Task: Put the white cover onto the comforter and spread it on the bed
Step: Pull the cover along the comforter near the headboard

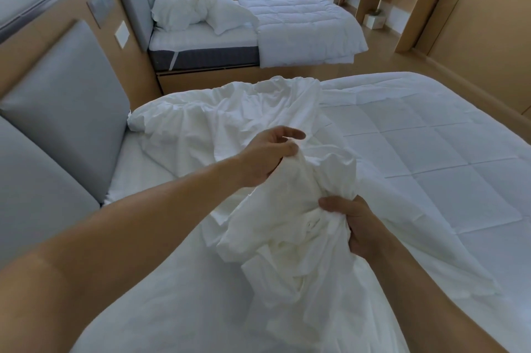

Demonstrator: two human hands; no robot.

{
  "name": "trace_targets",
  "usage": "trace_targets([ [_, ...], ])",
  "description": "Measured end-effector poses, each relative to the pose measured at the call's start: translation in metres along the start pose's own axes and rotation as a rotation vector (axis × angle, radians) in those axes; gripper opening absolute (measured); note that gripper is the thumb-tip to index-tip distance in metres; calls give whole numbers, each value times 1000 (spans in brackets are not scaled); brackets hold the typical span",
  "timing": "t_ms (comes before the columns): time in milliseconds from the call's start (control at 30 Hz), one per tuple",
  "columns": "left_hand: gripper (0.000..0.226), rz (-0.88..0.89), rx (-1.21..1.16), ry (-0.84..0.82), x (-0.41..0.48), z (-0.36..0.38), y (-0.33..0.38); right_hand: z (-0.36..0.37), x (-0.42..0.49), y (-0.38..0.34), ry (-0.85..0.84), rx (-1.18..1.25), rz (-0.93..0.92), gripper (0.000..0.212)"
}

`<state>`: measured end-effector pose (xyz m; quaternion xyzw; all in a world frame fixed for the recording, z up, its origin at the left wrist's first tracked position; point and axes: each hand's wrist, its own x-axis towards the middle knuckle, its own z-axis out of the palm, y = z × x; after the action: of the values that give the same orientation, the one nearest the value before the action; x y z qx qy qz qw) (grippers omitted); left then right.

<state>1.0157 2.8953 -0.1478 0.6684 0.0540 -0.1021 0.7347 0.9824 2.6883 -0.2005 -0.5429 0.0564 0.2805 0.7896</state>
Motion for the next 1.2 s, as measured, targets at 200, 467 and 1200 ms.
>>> trace_targets([
  [200, 54, -195, -16, -106, 4, 2, -13, -2, 3, 2, 11, 128, -5, 45],
  [467, 57, 15, 91, -161, -18, -14, -31, -12, 6, 14, 32, 108, -20, 55],
  [1200, 13, -369, -21, -8, -12, -49, -70, -6, 10, 9, 124, -66, 5, 51],
])
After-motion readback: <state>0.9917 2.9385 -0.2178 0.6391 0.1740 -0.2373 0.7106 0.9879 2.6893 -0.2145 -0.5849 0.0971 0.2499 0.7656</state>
